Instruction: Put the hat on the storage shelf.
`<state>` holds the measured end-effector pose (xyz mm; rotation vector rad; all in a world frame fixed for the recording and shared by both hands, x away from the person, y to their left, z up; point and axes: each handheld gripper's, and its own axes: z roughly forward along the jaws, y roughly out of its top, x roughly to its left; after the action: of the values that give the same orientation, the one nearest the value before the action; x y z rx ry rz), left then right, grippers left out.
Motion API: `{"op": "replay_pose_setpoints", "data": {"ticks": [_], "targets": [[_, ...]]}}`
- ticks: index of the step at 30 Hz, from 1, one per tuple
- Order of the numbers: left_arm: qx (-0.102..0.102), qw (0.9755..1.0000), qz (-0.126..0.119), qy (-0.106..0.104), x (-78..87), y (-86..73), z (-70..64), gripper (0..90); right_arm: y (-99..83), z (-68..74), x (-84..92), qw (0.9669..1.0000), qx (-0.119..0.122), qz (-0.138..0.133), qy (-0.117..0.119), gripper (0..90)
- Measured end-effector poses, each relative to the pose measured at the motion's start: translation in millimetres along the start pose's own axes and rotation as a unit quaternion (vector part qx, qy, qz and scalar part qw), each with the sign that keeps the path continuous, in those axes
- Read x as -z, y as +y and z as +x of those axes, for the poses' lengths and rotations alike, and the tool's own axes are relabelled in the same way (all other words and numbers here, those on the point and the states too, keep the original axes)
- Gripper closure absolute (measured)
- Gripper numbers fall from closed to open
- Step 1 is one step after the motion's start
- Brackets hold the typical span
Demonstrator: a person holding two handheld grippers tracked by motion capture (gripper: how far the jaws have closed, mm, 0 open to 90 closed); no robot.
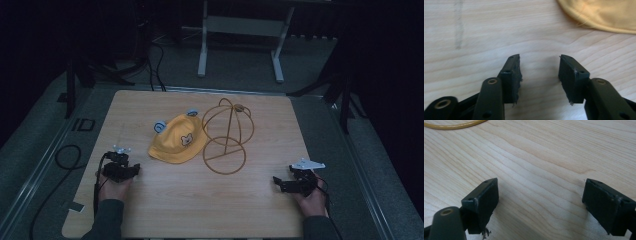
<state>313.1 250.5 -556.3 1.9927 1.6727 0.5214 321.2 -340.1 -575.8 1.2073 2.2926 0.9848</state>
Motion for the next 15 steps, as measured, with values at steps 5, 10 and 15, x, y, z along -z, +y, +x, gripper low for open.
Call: {"op": "replay_pose_setpoints", "data": {"ticks": [5,10,15], "targets": [[0.002,0.9998,0.008,-0.015,6.4,-5.3,9.7,54.3,0.0,0.0,0.0,1.0000,0.000,0.000,0.000,13.7],[-0.015,0.9993,0.017,-0.030,9.0,-5.6,13.0,55.1,0.0,0.0,0.0,1.0000,0.000,0.000,0.000,13.7],[-0.032,0.9979,0.029,-0.049,12.0,-1.9,13.3,55.8,0.0,0.0,0.0,1.0000,0.000,0.000,0.000,13.7]]}}
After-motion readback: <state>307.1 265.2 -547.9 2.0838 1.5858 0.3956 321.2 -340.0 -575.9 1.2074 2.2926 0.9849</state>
